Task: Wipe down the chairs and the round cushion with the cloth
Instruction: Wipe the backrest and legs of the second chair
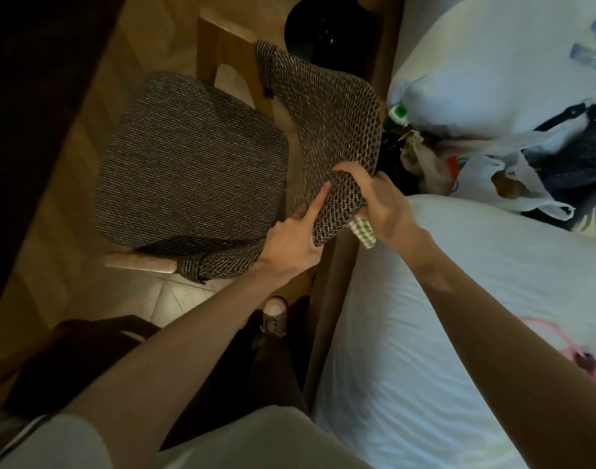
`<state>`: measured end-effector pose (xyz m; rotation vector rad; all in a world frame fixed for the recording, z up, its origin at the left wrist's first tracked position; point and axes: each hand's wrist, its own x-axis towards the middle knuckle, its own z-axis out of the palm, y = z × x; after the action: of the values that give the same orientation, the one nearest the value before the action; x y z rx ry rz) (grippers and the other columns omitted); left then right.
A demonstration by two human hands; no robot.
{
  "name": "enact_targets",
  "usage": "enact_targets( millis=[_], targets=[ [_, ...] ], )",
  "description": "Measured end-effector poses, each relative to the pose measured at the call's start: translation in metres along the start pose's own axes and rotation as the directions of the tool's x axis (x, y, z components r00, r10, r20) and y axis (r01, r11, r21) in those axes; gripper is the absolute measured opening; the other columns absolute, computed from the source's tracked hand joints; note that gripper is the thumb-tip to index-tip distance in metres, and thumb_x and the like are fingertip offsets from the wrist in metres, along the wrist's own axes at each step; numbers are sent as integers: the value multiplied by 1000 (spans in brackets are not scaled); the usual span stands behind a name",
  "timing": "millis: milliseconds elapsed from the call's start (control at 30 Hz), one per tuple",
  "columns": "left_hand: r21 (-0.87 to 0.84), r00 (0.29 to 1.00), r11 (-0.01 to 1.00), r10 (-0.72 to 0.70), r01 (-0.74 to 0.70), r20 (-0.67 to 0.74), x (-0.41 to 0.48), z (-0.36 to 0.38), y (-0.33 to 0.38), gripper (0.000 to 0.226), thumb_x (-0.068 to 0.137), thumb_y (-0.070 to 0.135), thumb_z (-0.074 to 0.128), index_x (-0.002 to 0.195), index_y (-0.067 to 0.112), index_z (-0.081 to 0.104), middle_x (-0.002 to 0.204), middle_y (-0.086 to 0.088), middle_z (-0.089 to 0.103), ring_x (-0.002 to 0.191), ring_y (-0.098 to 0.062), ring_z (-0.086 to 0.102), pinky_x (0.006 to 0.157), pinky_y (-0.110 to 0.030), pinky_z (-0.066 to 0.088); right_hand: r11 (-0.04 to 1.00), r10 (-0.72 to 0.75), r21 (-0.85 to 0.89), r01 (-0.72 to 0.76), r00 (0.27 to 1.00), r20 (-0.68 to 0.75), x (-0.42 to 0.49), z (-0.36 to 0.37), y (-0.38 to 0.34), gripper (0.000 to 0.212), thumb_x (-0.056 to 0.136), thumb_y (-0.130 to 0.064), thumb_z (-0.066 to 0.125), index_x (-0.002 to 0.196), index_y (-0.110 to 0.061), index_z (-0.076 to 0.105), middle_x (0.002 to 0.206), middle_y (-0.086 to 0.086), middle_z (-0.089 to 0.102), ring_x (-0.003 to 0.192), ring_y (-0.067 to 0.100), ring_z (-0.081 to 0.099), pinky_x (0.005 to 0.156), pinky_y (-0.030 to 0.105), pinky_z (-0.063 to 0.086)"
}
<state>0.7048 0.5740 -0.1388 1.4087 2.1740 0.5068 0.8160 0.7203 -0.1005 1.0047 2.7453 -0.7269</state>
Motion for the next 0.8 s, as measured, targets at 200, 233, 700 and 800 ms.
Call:
enact_targets(
  millis=[200,233,700,800],
  targets=[
    [38,999,999,-33,34,-15,-29,-36,-50,94,82,39,58,144,49,-12,63,-2,54,58,-31,61,64,-44,55,946,-155,276,168,986,-69,8,26,-52,47,90,-8,56,133,-19,41,122,4,56,112,24,55,97,39,45],
    [33,998,998,-49,50,-29,-31,-43,-59,92,82,38,57,145,49,-8,70,-7,61,63,-33,62,67,-46,55,928,-188,311,205,979,-85,13,30,-63,44,89,-6,56,130,-16,42,119,0,56,110,22,57,96,40,45],
    [24,953,984,-166,178,-252,-63,-153,-221,67,91,30,59,148,38,24,114,-12,62,88,-32,65,80,-50,54,736,-357,629,250,933,48,121,72,-223,45,85,-2,65,122,-23,48,118,-3,60,110,10,58,97,33,48],
    [-9,934,980,-193,200,-300,-58,-164,-244,67,91,28,60,147,39,25,116,-12,61,91,-31,64,84,-48,53,708,-360,655,263,933,14,143,81,-246,44,86,1,63,120,-22,48,117,-7,58,112,9,56,98,32,47]
  ],
)
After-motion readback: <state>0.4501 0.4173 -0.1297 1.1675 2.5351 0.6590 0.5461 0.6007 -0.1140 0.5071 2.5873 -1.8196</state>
